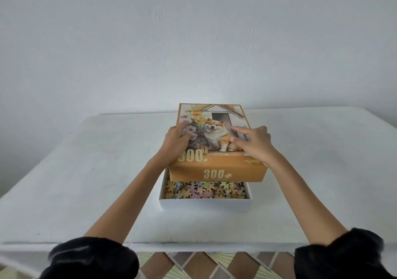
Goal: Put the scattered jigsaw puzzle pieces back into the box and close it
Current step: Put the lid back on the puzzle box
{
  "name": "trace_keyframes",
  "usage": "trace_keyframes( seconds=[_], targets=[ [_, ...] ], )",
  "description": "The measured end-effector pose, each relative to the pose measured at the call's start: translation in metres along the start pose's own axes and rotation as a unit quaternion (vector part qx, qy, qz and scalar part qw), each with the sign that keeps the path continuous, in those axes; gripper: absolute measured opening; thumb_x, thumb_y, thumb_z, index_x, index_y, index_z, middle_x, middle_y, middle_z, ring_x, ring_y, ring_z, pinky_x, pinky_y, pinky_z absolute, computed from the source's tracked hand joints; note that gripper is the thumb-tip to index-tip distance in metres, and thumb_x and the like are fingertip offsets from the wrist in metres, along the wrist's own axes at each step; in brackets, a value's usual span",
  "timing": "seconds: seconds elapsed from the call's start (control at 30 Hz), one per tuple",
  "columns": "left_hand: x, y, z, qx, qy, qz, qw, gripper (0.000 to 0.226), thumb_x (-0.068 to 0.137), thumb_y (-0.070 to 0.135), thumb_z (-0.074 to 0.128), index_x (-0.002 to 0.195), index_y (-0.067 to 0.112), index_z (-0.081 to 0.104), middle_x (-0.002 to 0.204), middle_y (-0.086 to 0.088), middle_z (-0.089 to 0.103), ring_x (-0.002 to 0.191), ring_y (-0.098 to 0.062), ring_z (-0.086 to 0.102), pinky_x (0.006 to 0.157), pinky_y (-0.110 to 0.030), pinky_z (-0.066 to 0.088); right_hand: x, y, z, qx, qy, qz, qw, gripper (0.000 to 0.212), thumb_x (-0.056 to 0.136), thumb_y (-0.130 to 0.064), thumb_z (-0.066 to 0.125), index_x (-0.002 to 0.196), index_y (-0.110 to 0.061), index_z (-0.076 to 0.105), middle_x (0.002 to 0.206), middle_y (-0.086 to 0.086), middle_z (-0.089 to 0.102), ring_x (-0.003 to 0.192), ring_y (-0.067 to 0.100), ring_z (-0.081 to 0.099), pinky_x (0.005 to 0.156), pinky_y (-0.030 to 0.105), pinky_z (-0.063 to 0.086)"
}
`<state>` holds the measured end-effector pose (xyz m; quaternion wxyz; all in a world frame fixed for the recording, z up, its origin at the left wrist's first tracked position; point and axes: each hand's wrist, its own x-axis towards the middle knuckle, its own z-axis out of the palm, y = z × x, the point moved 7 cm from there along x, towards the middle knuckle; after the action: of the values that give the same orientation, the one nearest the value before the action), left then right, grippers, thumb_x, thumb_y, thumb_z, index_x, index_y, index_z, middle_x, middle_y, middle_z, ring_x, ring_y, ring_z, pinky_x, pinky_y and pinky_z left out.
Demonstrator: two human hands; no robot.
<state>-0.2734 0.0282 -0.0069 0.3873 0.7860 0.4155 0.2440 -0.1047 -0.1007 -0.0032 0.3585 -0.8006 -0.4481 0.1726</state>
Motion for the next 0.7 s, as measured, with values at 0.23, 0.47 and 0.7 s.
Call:
trace_keyframes(
  seconds=[0.23,0.47,0.7],
  targets=[
    [-0.023,-0.021,-0.012,-0.011,-0.014,-0.001,1.000,0.039,0.099,0.024,0.036,0.137,0.020,0.037,0.134,-0.013,0.046,0.094,-0.015,0.053,0.048,-0.007,0.046,-0.021,-0.012,0.026,-0.071,-0.003,0.001,0.997,0.047,0.090,-0.043,0.049,0.135,-0.034,0.041,0.128,0.016,0.029,0.126,0.032,0.020,0.091,0.036,0.034],
    [-0.035,-0.029,-0.008,-0.012,-0.024,-0.009,1.000,0.037,0.099,0.022,0.037,0.136,0.020,0.038,0.132,-0.013,0.048,0.093,-0.014,0.054,0.051,-0.009,0.046,-0.032,-0.006,0.031,-0.083,-0.020,0.003,0.996,0.045,0.089,-0.044,0.049,0.133,-0.037,0.043,0.121,0.012,0.031,0.123,0.029,0.023,0.079,0.029,0.029],
    [-0.036,-0.036,-0.007,0.006,-0.019,-0.016,1.000,0.039,0.097,0.023,0.039,0.136,0.020,0.039,0.133,-0.015,0.046,0.100,-0.022,0.055,0.059,-0.013,0.042,-0.037,-0.008,0.031,-0.037,-0.038,0.000,0.999,0.046,0.090,-0.037,0.052,0.134,-0.030,0.044,0.132,0.013,0.030,0.129,0.026,0.032,0.077,0.019,0.036]
  ],
)
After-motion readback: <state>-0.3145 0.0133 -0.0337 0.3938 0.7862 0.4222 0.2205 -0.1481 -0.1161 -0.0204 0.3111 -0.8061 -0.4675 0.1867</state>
